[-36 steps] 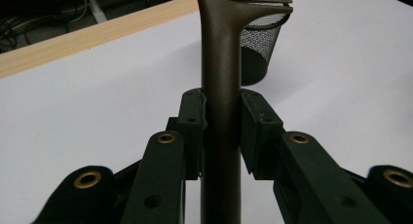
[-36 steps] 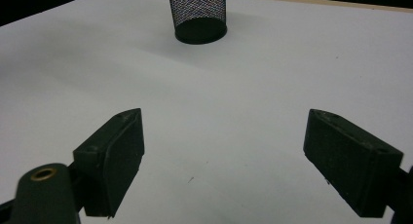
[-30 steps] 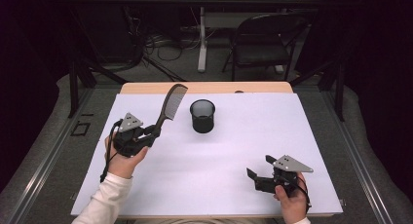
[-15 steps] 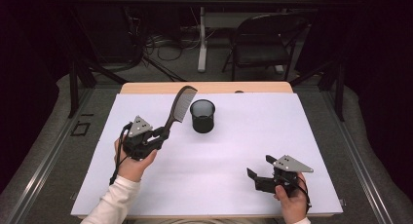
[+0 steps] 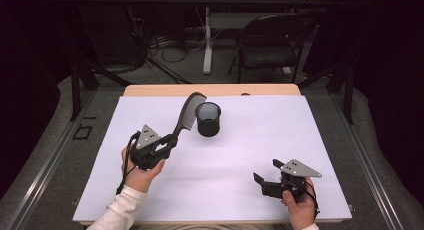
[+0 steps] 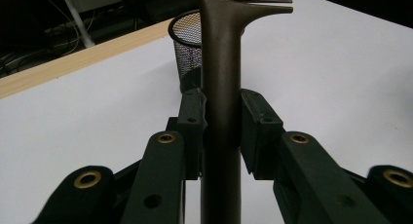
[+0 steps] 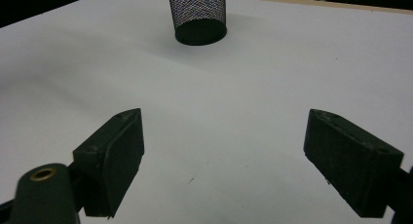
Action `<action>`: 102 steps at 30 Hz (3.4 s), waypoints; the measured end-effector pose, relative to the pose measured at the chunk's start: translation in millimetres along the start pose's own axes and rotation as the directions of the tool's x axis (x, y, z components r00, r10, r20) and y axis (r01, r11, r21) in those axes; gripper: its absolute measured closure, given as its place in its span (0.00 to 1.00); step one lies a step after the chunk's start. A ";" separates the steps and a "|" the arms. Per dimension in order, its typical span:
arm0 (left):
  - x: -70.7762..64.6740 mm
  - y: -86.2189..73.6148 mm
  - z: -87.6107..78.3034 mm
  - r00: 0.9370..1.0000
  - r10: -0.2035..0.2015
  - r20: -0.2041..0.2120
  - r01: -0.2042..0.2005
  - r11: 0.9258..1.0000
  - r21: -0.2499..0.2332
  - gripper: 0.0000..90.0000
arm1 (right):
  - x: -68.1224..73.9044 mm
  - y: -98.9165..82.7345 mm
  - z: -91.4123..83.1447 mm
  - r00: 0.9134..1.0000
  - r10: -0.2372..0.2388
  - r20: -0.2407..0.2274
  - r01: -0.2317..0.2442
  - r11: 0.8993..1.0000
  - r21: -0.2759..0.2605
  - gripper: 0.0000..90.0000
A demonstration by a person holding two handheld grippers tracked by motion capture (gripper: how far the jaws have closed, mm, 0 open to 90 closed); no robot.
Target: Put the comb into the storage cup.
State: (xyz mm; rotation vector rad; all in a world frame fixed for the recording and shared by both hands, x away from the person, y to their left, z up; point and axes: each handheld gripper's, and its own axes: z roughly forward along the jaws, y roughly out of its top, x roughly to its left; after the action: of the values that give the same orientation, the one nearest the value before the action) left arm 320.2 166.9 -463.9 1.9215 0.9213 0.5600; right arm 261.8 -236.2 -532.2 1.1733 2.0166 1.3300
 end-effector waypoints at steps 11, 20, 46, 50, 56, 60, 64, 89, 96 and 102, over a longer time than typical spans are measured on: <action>-2.2 -8.5 1.3 1.000 -0.012 0.002 0.012 1.000 -0.021 0.81 | 1.8 1.4 1.3 1.000 0.012 -0.014 -0.012 1.000 0.001 0.16; -4.8 -14.0 3.1 1.000 -0.011 0.005 0.011 0.999 -0.030 0.81 | 5.9 5.7 4.2 0.999 0.035 -0.026 -0.035 0.999 -0.002 0.16; -8.3 -15.7 3.6 1.000 -0.016 0.012 0.017 0.999 -0.037 0.81 | 11.7 54.7 22.2 0.998 0.048 -0.039 -0.046 0.997 0.058 0.06; -7.7 -16.1 3.5 1.000 -0.014 0.011 0.015 0.999 -0.039 0.81 | 16.8 63.3 28.5 0.999 0.033 -0.044 -0.030 0.998 0.060 0.06; -7.1 -16.3 2.8 1.000 -0.020 0.010 0.021 0.999 -0.046 0.81 | 23.7 76.3 39.3 0.997 0.028 -0.066 -0.024 0.998 0.063 0.06; -6.7 -16.4 2.7 1.000 -0.019 0.009 0.020 0.999 -0.046 0.81 | 26.4 85.3 46.8 0.996 0.040 -0.077 -0.034 0.997 0.072 0.06; -6.4 -16.7 2.5 1.000 -0.021 0.007 0.022 0.999 -0.049 0.81 | 28.9 91.9 53.4 0.996 0.034 -0.085 -0.027 0.997 0.078 0.07; -5.8 -17.8 2.3 1.000 -0.018 0.003 0.018 0.998 -0.054 0.81 | 43.9 124.2 79.4 0.987 0.062 -0.147 -0.055 0.997 0.052 0.16; -6.7 -18.6 2.8 1.000 -0.013 0.002 0.013 0.998 -0.058 0.81 | 45.1 124.1 80.1 0.981 0.084 -0.175 -0.078 0.996 0.043 0.16; -8.4 -19.5 3.4 1.000 -0.008 -0.002 0.008 0.998 -0.062 0.81 | 44.9 122.6 79.7 0.977 0.095 -0.188 -0.091 0.995 0.029 0.18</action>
State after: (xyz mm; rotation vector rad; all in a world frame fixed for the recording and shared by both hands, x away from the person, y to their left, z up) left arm 310.0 164.6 -482.7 1.8610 0.9021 0.5794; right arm 346.4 -136.4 -452.9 1.2032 2.1340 1.5224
